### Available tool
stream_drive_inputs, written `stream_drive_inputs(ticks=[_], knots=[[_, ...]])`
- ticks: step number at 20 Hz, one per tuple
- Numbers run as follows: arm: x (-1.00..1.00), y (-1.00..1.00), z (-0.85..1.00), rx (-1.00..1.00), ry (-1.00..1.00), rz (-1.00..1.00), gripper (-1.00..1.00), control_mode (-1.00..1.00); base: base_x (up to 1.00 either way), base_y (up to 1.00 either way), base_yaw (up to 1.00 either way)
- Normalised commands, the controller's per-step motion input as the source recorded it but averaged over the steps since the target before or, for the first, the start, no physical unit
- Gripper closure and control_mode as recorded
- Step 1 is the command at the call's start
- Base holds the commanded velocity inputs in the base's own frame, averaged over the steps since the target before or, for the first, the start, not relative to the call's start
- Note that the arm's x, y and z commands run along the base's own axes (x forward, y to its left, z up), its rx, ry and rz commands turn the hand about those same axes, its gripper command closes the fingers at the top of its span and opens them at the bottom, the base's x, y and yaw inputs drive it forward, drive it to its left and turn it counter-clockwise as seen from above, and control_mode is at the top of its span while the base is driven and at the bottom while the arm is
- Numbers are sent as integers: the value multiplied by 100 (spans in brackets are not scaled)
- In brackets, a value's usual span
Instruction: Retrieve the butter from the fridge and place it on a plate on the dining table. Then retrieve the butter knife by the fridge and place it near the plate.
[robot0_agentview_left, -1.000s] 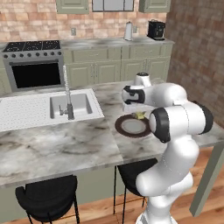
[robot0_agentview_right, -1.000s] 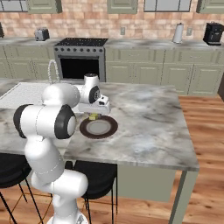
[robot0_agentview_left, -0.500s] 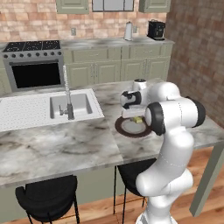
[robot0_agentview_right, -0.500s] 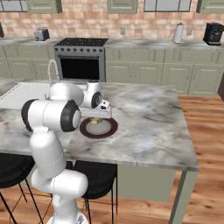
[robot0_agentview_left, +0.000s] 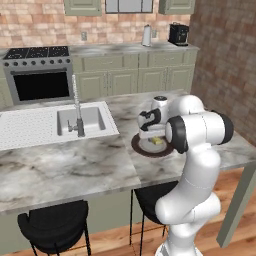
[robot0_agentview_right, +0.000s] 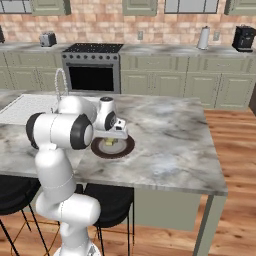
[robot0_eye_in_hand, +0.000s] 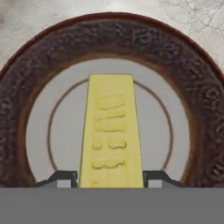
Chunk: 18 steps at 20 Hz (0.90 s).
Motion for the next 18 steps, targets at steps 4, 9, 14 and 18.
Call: stream_drive_inputs(ticks=[4, 9, 14, 18], knots=[[0, -3, -20, 0, 0, 0, 100, -100, 0, 0, 0], [0, -1, -21, 0, 0, 0, 100, -100, 0, 0, 0], [0, 0, -10, 0, 0, 0, 100, -100, 0, 0, 0], [0, 0, -4, 0, 0, 0, 100, -100, 0, 0, 0]])
